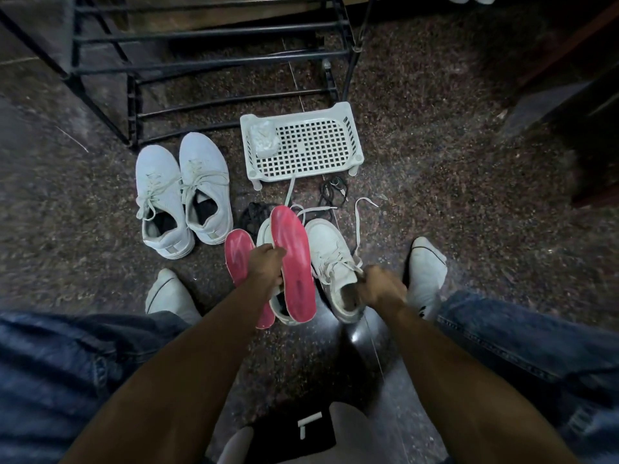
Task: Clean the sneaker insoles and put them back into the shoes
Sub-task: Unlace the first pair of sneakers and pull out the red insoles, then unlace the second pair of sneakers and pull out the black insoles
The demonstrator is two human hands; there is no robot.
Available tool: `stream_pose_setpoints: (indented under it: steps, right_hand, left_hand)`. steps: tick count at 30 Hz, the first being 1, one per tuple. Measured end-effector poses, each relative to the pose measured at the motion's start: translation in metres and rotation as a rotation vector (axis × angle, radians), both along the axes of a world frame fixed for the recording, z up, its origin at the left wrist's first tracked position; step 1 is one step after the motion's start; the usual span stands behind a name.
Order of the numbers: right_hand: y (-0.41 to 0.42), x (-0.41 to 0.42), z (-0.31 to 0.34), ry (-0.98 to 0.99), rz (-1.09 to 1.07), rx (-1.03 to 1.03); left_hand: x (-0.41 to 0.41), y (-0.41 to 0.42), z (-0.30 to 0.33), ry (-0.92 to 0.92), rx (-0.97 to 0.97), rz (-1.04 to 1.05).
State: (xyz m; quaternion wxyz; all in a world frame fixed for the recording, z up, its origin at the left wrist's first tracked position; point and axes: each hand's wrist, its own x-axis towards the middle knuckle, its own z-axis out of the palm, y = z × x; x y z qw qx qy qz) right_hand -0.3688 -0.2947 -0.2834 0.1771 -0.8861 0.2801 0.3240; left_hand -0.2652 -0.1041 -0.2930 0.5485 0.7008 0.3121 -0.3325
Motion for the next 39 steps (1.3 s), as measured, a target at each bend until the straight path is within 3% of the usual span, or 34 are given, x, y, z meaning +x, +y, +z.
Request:
stream_pose_setpoints:
  steps: [8,12,14,16,18,21,25,31,35,39]
  right_hand:
    - [-0.07,0.025,0.002,-0.162,-0.309,0.002]
    - [-0.093,0.043,0.011,-0.113,-0.093,-0.156]
    - [-0.076,0.042,0.018,-0.218,0.007,-0.264]
    - [-0.039,0.04,0.018,-0.272,0.141,-0.185]
    - [0.008,0.037,0.015,-0.176,0.253,0.001]
    - [0.071,0.031,0.004,-0.084,0.148,0.246]
    - [0.103,0.027,-0.003,-0.137,0.171,0.186]
    - [0.045,0.042,0.011,-0.212,0.271,0.197]
    - [-0.024,0.037,0.027,-0.3,0.167,0.117]
    - [-0.058,0.043,0.025,-0.302,0.079,-0.005]
  left_hand:
    - [0.009,-0.001,0.004,-0.035,0.013,-0.054]
    - [0.012,-0.003,0.005,-0.084,0.048,-0.057]
    - [0.017,0.001,0.005,-0.135,0.12,-0.053]
    - [0.019,0.008,0.004,-0.185,0.183,-0.037]
    - [0.019,0.015,0.008,-0.228,0.247,0.033]
    - [0.02,0.024,0.011,-0.243,0.336,0.086]
    - [0.026,0.04,0.007,-0.249,0.305,0.055]
    - [0.024,0.035,0.013,-0.287,0.325,0.172]
    - [0.014,0.025,0.002,-0.333,0.135,0.309]
    - [0.001,0.015,-0.007,-0.067,0.054,0.075]
